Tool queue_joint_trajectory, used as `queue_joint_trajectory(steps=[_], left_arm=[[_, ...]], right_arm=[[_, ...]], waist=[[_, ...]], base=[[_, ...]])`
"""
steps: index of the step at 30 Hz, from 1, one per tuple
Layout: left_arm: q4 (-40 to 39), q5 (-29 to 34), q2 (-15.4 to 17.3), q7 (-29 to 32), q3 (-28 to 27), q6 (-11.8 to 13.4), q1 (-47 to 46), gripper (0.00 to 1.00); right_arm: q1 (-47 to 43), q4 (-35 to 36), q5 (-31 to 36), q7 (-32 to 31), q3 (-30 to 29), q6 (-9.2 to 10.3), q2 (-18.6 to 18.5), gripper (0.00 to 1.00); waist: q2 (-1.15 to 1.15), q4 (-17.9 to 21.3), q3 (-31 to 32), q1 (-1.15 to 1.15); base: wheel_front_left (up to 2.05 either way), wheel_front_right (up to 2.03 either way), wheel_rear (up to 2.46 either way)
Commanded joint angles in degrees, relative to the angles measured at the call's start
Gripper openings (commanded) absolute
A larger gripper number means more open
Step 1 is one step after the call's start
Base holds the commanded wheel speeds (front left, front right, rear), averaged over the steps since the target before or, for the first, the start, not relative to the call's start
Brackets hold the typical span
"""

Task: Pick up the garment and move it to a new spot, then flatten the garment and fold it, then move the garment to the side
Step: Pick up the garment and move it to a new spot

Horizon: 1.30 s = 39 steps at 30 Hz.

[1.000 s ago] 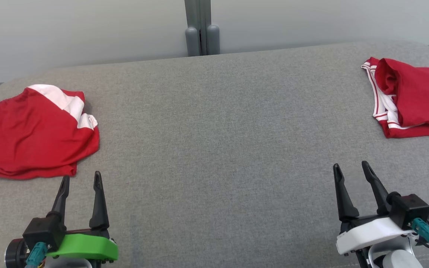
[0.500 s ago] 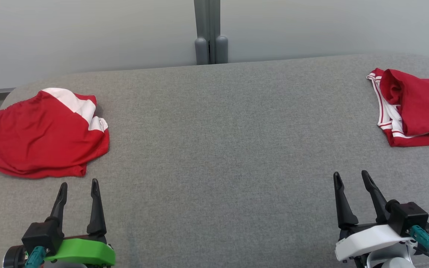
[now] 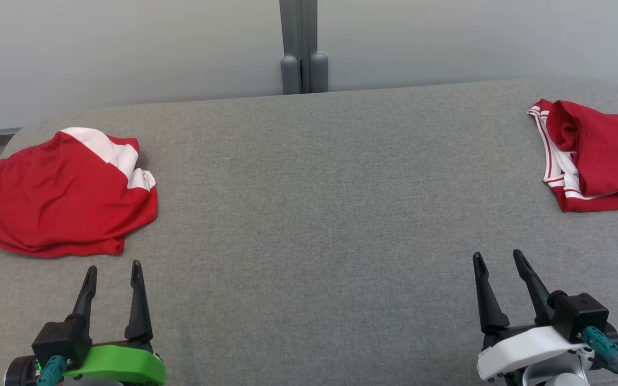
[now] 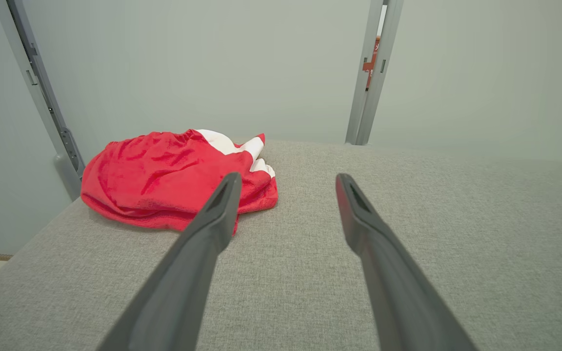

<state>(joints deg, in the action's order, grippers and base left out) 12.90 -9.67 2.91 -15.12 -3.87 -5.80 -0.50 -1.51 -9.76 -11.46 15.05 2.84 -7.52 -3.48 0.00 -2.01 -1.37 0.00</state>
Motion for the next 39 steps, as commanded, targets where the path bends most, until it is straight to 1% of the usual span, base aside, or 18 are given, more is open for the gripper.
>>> queue_joint_trajectory(steps=[1,7,13,18,31,39], left_arm=[[0.01,0.31,0.03,-0.01,-0.26,-0.09,0.49,1.00],[0.21,0.29,0.03,-0.01,-0.54,-0.11,0.35,1.00],[0.44,0.53,0.04,-0.01,-1.30,-0.03,0.09,1.00],[0.40,0.59,0.09,0.00,-2.08,0.13,-0.11,1.00],[1.04,0.47,0.09,-0.01,-3.16,-0.04,0.16,1.00],[0.76,0.04,0.07,-0.02,-3.80,0.15,1.03,1.00]], right_arm=[[0.00,-0.13,0.14,0.16,0.04,0.06,0.02,1.00],[-0.28,-0.25,0.13,0.16,0.37,0.06,0.06,1.00],[0.06,-0.47,-0.15,0.16,0.99,0.06,0.04,1.00],[0.54,-0.78,-0.35,0.16,1.45,0.06,-0.03,1.00],[1.33,-1.58,-0.41,0.16,2.42,0.06,-0.96,1.00],[1.75,-2.07,-0.24,0.16,2.96,0.06,-1.82,1.00]], waist=[[0.00,-0.04,0.01,0.00],[0.00,-0.91,-0.02,0.00],[0.00,-3.78,-0.39,0.00],[0.00,-7.04,-1.11,0.00],[0.00,-17.22,-1.93,0.00],[0.00,-22.31,-2.41,0.00]], base=[[0.00,0.00,0.00],[0.00,0.00,0.00],[0.00,0.00,0.00],[0.00,0.00,0.00],[0.00,0.00,0.00],[0.00,0.00,0.00]])
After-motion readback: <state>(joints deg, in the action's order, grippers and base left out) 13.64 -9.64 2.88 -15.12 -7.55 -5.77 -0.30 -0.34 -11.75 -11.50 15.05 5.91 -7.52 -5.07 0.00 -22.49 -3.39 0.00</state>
